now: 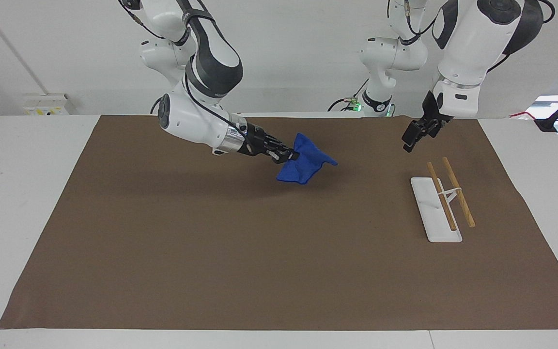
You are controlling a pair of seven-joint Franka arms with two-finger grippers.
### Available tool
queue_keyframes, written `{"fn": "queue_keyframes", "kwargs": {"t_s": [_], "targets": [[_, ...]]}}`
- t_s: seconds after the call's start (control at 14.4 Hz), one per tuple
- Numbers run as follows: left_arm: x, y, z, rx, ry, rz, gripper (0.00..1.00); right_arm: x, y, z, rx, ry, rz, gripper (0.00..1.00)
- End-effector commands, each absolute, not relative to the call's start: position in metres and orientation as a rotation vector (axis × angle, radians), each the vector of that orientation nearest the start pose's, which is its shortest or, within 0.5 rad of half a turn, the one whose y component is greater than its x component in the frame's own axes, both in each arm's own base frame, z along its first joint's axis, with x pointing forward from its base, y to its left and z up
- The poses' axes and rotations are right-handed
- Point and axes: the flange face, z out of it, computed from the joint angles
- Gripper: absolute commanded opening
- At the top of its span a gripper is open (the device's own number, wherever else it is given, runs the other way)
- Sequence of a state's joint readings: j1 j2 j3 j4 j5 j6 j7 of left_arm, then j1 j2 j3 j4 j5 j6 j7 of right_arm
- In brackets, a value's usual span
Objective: Right arm passes towel to left arm to hang
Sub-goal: 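Lift the towel with the right gripper while the left gripper approaches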
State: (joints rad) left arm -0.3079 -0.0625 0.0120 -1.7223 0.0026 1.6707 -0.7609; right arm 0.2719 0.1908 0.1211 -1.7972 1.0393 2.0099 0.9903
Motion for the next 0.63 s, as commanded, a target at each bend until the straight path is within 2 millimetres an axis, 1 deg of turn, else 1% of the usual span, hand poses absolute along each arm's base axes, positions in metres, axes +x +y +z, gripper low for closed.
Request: {"fn": "queue_keyframes", "kwargs": {"t_s": [0.0, 0.07, 0.21, 0.35, 0.49, 0.56], "targets": [[0.525, -0.167, 0.582, -3.017, -0.837, 0.07, 1.0, 0.551, 0.29, 0.475, -1.936, 1.193, 0.761, 0.0], [0.527, -0.158, 0.583, -3.008, -0.859, 0.073, 1.0, 0.55, 0.292, 0.475, -1.937, 1.193, 0.757, 0.0], [0.527, -0.154, 0.585, -3.003, -0.872, 0.063, 1.0, 0.549, 0.298, 0.474, -1.938, 1.195, 0.745, 0.0], [0.528, -0.159, 0.583, -3.006, -0.906, 0.036, 1.0, 0.547, 0.3, 0.472, -1.939, 1.199, 0.739, 0.0], [0.526, -0.171, 0.583, -2.999, -0.998, -0.005, 1.0, 0.548, 0.3, 0.472, -1.92, 1.237, 0.755, 0.0], [0.525, -0.178, 0.581, -3.006, -1.006, -0.021, 1.0, 0.548, 0.3, 0.471, -1.915, 1.242, 0.746, 0.0]]}}
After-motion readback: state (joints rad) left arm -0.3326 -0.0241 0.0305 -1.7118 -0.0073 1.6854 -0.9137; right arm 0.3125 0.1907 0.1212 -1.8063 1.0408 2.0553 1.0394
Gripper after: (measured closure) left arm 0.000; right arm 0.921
